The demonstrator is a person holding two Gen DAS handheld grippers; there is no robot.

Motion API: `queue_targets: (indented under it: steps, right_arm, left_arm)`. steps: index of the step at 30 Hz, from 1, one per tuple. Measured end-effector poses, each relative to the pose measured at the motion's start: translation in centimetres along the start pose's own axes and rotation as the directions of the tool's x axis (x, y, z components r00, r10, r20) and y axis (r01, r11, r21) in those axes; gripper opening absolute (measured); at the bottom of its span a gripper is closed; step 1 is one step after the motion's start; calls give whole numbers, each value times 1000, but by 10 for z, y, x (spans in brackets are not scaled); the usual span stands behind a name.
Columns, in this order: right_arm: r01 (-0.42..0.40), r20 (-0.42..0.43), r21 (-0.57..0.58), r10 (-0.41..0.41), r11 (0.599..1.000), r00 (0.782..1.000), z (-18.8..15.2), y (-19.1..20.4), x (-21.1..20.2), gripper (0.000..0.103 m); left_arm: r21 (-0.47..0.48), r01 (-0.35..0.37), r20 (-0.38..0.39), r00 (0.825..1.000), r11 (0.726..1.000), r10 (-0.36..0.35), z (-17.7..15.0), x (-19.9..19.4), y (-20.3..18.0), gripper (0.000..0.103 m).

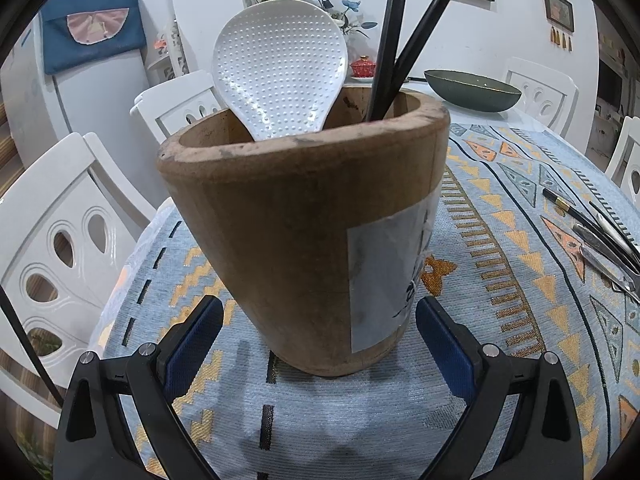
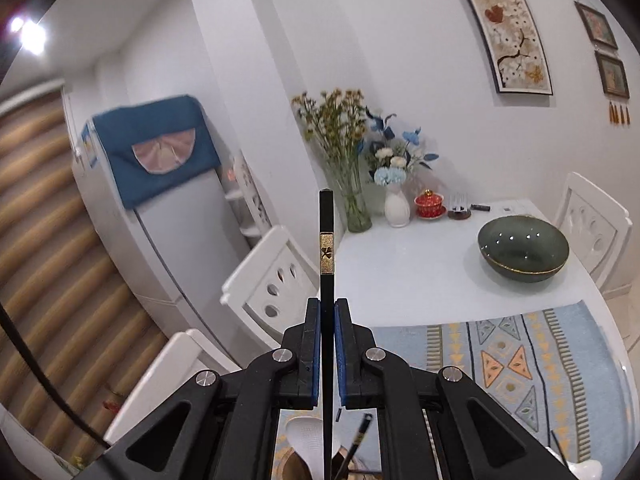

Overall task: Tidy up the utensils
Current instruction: 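Carry the chopstick with the right gripper into the bamboo cup and release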

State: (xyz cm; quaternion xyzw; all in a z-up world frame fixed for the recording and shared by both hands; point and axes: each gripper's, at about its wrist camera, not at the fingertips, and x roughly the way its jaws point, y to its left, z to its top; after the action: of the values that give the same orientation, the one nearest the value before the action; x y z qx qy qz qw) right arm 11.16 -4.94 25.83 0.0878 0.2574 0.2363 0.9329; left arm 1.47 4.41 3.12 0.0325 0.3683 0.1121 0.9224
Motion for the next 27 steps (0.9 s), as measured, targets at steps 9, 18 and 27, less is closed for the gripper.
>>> queue_targets:
  steps: [9,18,27]
  right_arm:
    - [46,-82,35,-43,998,996,-20,-2,48,6]
    - [58,-190,-63,-69,996,979,-36,2,57,8]
    - [31,-144,31,-26,999,989,2,-43,-2,37]
  left_arm:
    - [0,6,-6,1000,1000,-6,0,2,-1,97]
    - [2,6,-9,1000,1000,-6,1,3,-1,97]
    - [4,5,-6,1000,1000,-5,0,3,-1,97]
